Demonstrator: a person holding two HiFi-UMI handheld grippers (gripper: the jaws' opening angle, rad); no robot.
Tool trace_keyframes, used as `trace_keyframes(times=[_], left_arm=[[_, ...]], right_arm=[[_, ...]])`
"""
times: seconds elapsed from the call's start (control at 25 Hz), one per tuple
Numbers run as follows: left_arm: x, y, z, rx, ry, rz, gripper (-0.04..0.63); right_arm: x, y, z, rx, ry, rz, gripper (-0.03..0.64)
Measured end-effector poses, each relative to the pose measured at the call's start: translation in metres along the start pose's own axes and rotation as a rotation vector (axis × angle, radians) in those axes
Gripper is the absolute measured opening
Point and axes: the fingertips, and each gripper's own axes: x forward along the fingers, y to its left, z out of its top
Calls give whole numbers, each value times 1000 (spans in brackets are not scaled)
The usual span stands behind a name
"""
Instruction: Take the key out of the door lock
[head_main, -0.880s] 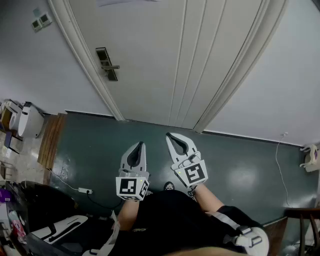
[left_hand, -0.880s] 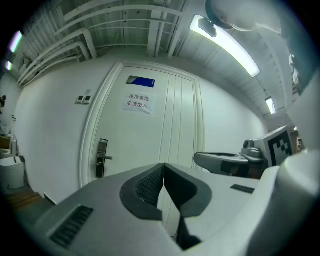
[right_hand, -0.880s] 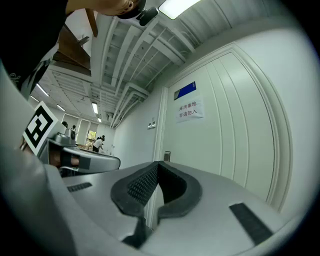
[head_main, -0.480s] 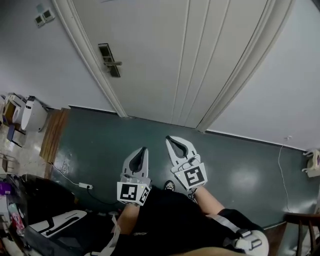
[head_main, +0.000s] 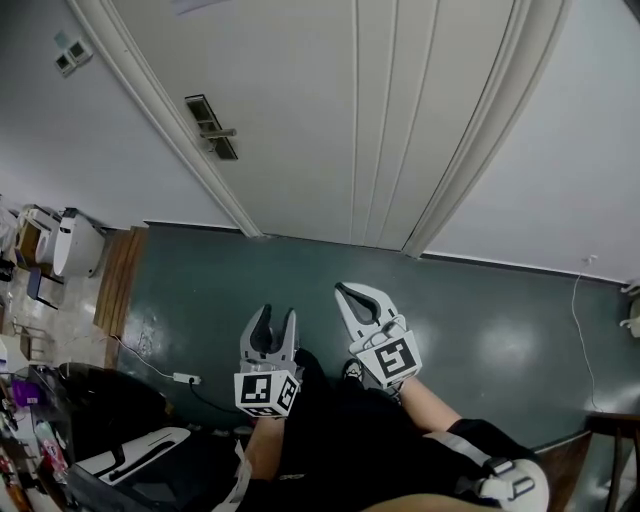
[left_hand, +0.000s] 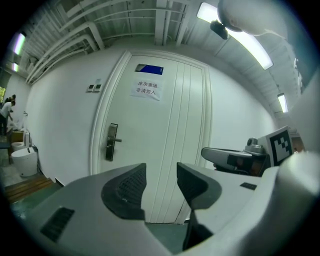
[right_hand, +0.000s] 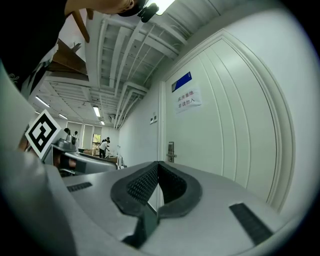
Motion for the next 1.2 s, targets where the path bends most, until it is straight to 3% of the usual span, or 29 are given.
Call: trace_keyframes(times=[0.48,1.2], left_arm=[[20,49,3,-80,-30,-17,189],[64,237,55,-156,-98,25,187]], right_arm=[[58,13,0,-33,24,39,8],[250,59,13,-60,95,96,8]])
